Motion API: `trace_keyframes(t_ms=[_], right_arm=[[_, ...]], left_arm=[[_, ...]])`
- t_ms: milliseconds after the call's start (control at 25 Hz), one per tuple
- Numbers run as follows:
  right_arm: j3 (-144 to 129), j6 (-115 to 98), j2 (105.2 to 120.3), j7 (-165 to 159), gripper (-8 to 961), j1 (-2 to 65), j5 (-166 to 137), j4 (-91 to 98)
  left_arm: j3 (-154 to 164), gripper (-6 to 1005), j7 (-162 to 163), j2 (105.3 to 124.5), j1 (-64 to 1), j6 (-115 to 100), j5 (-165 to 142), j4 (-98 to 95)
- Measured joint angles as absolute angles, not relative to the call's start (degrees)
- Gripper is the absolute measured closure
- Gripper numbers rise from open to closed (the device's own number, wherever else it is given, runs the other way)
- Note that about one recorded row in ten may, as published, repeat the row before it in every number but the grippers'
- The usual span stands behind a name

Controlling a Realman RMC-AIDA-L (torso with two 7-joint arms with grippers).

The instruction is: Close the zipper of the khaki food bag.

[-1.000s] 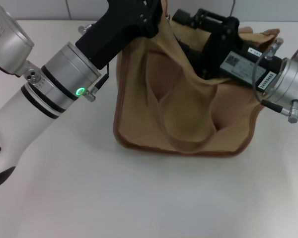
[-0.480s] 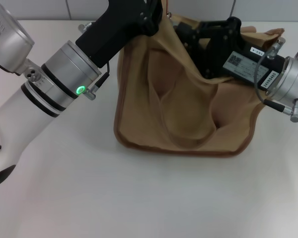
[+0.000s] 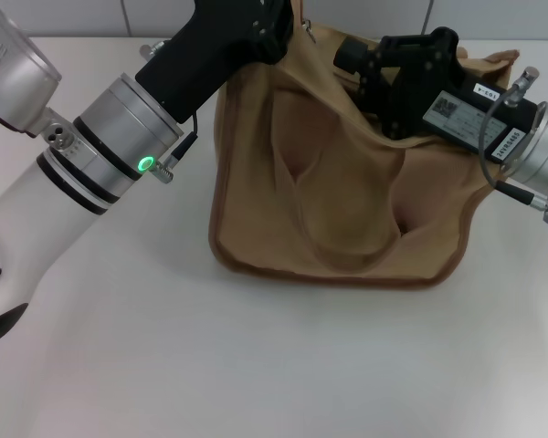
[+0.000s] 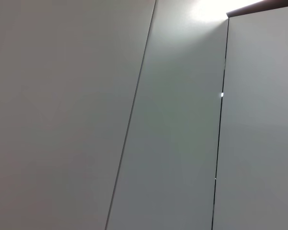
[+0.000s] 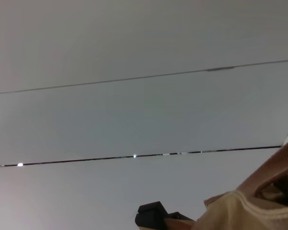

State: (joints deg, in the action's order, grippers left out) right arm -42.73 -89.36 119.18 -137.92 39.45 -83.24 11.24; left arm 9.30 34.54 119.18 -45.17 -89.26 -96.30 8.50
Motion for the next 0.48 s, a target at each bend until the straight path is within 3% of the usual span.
trace_keyframes(t_ms=[480], right_arm=[[-44.5,-85.6,119.2,-137.9,906,36.9,-83.6,11.0]], left_arm=[[9.2,982,34.5,119.18,-45.9,-89.1,-96.6,8.9]])
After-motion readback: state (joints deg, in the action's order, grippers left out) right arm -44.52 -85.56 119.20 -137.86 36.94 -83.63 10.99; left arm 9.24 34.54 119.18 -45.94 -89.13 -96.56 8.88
